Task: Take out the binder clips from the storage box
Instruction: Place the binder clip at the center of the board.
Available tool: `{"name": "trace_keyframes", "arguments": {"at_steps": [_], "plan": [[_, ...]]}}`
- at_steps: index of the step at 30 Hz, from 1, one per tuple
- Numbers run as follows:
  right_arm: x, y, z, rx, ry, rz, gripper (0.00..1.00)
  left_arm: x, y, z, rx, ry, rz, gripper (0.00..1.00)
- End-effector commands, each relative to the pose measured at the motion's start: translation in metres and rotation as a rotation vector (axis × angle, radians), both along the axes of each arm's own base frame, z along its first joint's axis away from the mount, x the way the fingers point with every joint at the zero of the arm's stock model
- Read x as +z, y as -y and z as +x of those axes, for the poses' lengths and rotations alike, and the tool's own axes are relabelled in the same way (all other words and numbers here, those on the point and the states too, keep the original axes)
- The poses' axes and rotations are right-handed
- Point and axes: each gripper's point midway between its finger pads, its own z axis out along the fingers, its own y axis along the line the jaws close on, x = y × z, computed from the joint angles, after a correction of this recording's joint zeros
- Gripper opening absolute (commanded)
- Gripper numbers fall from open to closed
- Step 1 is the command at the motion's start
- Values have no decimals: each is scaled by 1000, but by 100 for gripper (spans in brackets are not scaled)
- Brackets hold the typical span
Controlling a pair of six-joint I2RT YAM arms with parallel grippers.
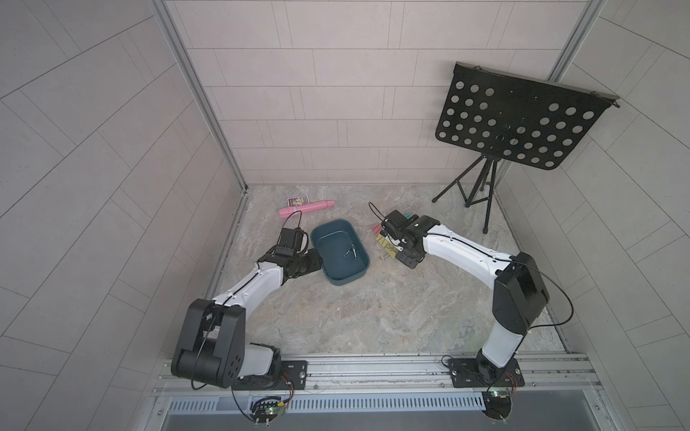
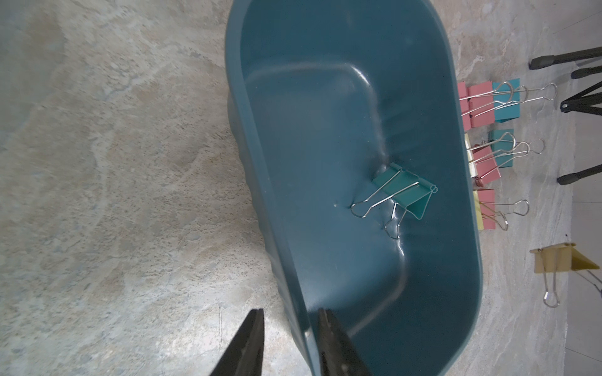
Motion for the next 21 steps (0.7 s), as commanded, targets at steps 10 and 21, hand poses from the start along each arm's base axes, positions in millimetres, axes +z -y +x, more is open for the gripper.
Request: {"name": "trace_keyframes", "arguments": {"at_steps": [10, 21], "plan": [[-28, -20, -6, 89, -62, -202, 0, 4, 5, 5, -23, 21, -14, 37], [-38, -22, 0, 99, -74, -262, 0, 4, 6, 6, -23, 22, -16, 37]]}}
